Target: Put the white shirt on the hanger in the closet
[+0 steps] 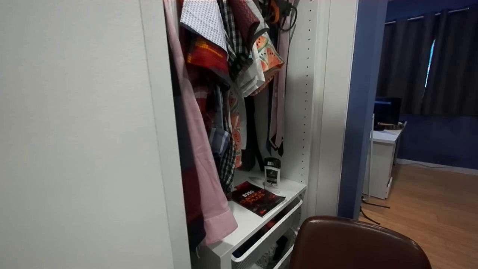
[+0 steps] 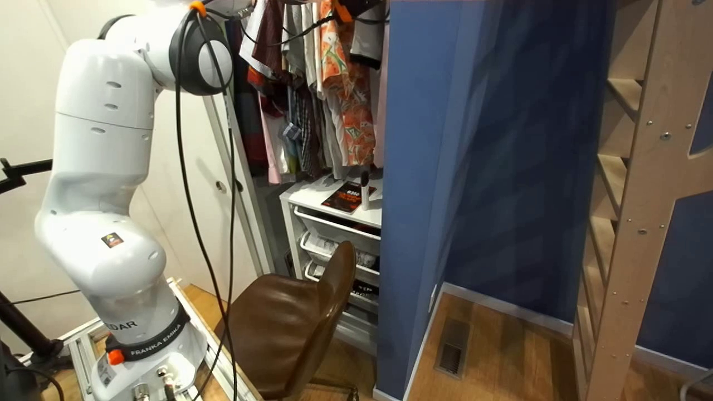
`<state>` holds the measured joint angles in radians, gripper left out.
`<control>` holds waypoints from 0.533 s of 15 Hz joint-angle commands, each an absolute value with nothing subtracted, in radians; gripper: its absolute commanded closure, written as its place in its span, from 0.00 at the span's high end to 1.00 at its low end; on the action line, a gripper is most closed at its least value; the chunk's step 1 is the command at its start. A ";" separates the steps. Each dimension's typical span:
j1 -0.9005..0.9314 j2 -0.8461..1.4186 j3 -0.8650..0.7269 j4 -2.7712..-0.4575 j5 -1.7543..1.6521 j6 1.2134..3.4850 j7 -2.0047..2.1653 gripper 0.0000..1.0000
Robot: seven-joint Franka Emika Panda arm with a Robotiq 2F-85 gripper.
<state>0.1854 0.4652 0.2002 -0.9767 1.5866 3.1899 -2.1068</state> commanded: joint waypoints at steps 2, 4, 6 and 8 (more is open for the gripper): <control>0.213 0.493 0.172 -0.954 1.492 3.210 -2.014 0.04; 0.214 0.491 0.166 -0.967 1.463 3.204 -1.981 0.04; 0.215 0.497 0.162 -0.956 1.440 3.197 -1.956 0.44; 0.205 0.475 0.156 -0.972 1.422 3.169 -1.938 0.56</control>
<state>0.1951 0.4831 0.1808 -0.9773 1.4750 3.1895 -1.9958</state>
